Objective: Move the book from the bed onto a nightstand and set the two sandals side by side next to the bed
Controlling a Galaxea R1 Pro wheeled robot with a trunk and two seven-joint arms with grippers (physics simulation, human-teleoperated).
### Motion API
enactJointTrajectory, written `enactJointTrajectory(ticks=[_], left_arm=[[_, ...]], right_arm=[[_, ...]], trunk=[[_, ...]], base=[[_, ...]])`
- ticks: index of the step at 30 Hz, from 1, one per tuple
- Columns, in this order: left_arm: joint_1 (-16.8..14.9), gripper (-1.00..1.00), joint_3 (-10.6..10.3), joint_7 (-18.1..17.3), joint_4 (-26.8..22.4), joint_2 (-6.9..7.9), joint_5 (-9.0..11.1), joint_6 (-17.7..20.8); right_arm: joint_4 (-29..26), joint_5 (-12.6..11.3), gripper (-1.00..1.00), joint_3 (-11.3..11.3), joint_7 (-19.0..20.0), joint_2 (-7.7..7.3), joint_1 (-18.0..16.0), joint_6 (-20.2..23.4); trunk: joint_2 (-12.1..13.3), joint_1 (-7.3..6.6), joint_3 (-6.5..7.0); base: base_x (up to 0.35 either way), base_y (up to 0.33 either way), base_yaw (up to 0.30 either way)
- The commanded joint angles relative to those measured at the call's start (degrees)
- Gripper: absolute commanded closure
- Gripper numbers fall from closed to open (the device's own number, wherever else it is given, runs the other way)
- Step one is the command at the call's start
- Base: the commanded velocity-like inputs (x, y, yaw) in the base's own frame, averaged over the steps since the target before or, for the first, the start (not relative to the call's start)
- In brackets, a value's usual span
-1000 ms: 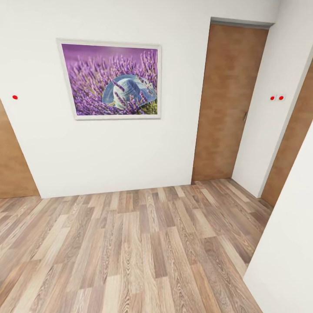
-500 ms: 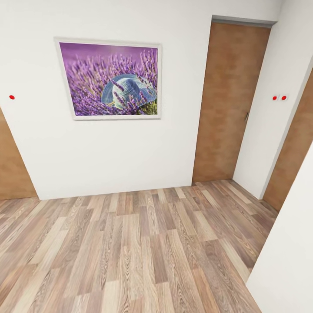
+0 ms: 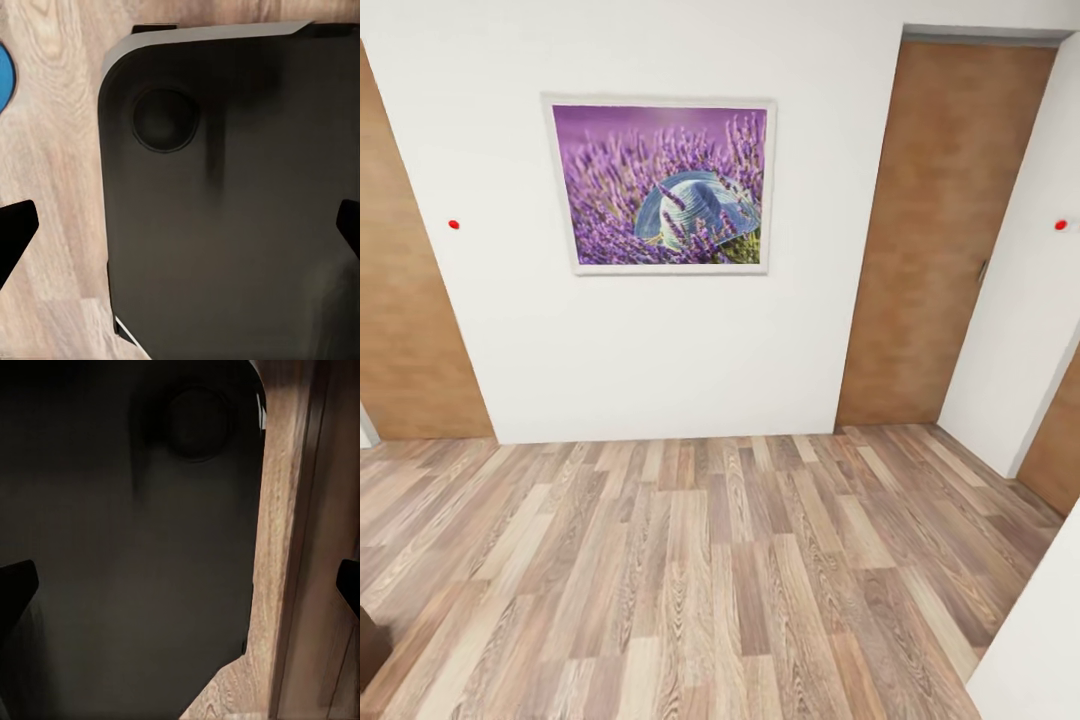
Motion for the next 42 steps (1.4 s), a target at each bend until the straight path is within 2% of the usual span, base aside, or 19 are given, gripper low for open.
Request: enactJointTrajectory(ticks=[1,30,42], left_arm=[[0.0,-1.00,0.0,0.0,0.0,0.00,0.0,-0.1],[0.0,-1.00,0.0,0.0,-0.1,0.03,0.0,-0.1],[0.0,-1.00,0.0,0.0,-0.1,0.03,0.0,-0.2]], right_arm=[[0.0,0.0,-1.00,0.0,0.0,-0.01,0.0,0.0],[0.0,0.0,-1.00,0.0,0.0,-0.01,0.0,0.0],[0.0,0.0,-1.00,0.0,0.0,-0.01,0.0,0.0]], trunk=[[0.0,0.00,-0.05],[0.0,0.00,-0.05],[0.0,0.00,-0.05]], base=[[0.000,0.000,0.285],[0.000,0.000,0.284],[0.152,0.000,0.026]])
